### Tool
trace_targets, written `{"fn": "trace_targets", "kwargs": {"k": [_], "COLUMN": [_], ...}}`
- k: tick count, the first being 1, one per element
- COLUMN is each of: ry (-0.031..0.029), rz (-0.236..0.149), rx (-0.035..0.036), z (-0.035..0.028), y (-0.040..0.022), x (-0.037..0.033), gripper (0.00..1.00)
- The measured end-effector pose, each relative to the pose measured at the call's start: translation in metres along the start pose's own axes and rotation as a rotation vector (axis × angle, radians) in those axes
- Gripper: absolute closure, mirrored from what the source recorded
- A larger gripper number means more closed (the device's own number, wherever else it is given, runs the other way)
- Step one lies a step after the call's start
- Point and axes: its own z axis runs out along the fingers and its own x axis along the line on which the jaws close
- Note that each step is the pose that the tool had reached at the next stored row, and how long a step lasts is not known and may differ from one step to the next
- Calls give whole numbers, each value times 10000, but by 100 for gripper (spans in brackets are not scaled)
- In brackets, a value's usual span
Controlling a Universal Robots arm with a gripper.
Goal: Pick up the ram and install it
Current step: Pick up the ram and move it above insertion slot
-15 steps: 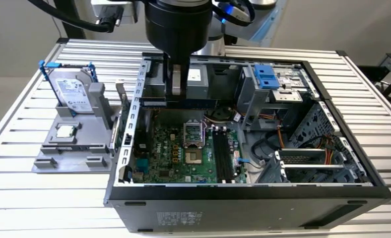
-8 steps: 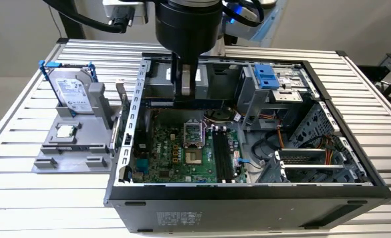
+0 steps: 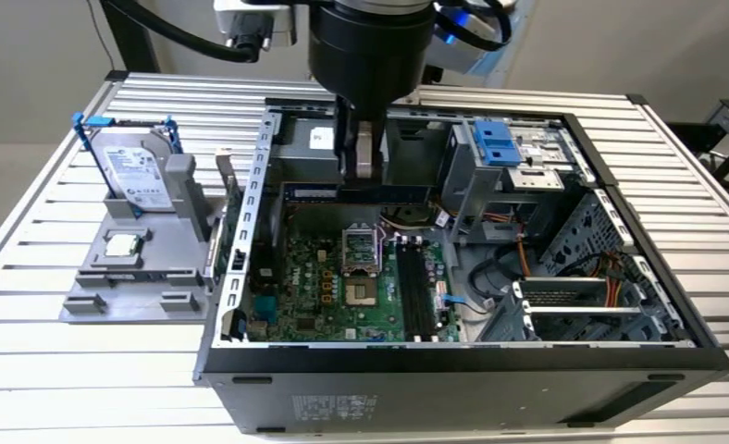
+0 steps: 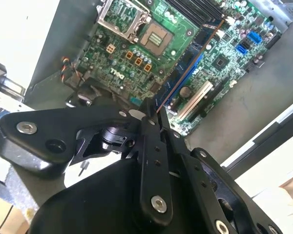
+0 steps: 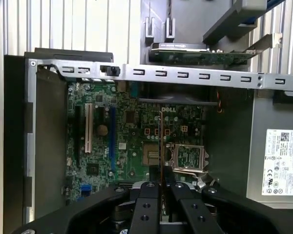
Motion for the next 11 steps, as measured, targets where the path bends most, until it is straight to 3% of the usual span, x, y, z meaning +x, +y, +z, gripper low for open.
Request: {"fn": "trace_targets", "kwargs": {"k": [11], "ry": [0], "rz": [0], "rx": [0], "z": [-8], "y": [-191], "x": [4], "gripper": [100]}}
